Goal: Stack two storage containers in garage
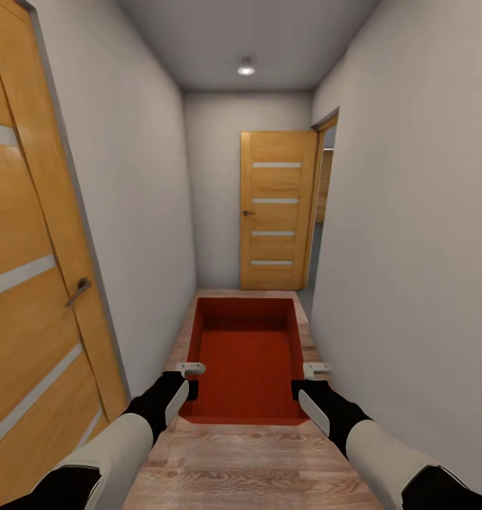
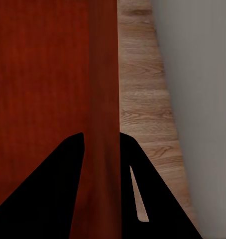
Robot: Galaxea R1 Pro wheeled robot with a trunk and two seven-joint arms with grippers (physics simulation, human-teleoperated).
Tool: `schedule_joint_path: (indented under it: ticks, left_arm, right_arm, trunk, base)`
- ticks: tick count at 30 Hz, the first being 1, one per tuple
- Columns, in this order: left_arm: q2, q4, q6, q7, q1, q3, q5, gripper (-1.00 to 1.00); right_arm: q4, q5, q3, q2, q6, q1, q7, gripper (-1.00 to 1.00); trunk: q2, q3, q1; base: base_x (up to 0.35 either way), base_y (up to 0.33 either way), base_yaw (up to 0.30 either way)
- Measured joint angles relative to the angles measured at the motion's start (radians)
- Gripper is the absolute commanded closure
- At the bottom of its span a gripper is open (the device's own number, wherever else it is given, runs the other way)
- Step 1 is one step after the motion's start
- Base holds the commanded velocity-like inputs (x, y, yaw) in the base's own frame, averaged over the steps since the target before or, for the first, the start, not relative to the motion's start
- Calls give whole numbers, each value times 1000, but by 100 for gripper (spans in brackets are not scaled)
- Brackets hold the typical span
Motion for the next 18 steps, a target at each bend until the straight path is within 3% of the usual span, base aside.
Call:
schedule_joint_path:
  ticks: [18]
  left_arm:
    - [0,2,-2,1,0,-1,3,100]
  right_arm:
    - [0,1,-1,0,1,0,0,100]
  trunk:
    - [0,0,0]
  base:
    - [322,0,0]
